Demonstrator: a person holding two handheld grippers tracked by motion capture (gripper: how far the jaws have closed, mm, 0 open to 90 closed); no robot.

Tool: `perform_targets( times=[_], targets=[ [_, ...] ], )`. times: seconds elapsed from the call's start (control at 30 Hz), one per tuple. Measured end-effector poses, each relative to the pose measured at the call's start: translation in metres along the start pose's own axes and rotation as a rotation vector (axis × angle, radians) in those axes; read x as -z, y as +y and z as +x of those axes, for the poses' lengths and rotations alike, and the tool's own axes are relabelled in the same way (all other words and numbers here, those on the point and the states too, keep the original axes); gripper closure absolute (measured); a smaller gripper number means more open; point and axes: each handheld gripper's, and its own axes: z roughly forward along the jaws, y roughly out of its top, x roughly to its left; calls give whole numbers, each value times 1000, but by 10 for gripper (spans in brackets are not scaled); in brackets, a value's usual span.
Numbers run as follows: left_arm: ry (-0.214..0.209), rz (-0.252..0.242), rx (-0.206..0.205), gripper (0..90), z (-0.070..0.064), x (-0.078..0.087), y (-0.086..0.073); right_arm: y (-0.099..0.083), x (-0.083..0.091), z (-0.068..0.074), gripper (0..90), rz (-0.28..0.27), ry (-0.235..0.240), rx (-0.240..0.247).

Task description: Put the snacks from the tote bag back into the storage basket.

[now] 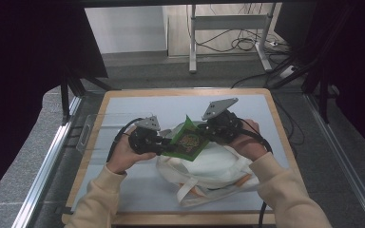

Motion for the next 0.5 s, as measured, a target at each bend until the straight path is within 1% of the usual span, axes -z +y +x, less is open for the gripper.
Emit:
perform_targets(
  times=[0.07,0.1,0.17,0.2,0.23,0.3,0.37,0.43,0.5],
  targets=[
    [5,-6,0,732,0,1,0,-2,1,-1,753,-21,2,-20],
    [3,-20,13,731,0,1,-1,-3,1,-1,704,-29,-1,-26],
    [3,-17,6,731,2,4,-1,-6,3,-1,635,-52,-24,-29],
    [7,-29,18,731,1,4,-1,-7,4,-2,598,-65,-33,-39],
    [7,-32,16,731,2,7,-1,-9,6,-2,547,-75,-38,-54],
    [1,-53,20,731,3,10,-2,-13,10,-4,476,-104,-52,-105],
    [7,-70,23,731,3,14,-2,-20,15,-4,439,-128,-49,-163],
    [12,-84,26,731,4,18,-3,-29,18,-5,403,-142,-49,-204],
    [19,-83,16,730,4,21,-3,-40,18,-6,389,-159,-42,-246]
  ],
)
